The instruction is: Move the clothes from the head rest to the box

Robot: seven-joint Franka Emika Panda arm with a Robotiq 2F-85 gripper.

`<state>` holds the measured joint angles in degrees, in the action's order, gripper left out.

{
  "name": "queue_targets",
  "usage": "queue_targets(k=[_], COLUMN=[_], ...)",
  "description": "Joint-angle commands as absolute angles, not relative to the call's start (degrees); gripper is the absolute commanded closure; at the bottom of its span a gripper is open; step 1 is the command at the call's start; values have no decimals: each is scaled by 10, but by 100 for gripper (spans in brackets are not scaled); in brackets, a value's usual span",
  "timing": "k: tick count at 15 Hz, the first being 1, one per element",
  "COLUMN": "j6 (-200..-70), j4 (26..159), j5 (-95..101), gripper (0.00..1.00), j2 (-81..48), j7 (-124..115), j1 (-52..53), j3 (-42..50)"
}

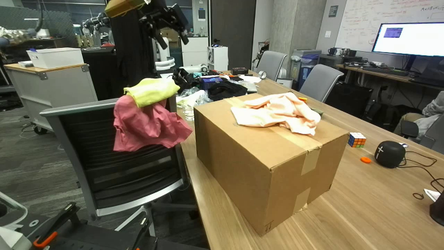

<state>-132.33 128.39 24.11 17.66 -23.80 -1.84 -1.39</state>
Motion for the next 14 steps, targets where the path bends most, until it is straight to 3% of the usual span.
queue_targets(k=[1,7,14], j6=[-1267,-1207,-1226], j4=[1290,1288,1310], j5=[158,84,77], gripper=[0,0,0], j2=[204,194,172], j7=[-117,19,48], j1=[11,45,51], j3=[-23,-24,-32])
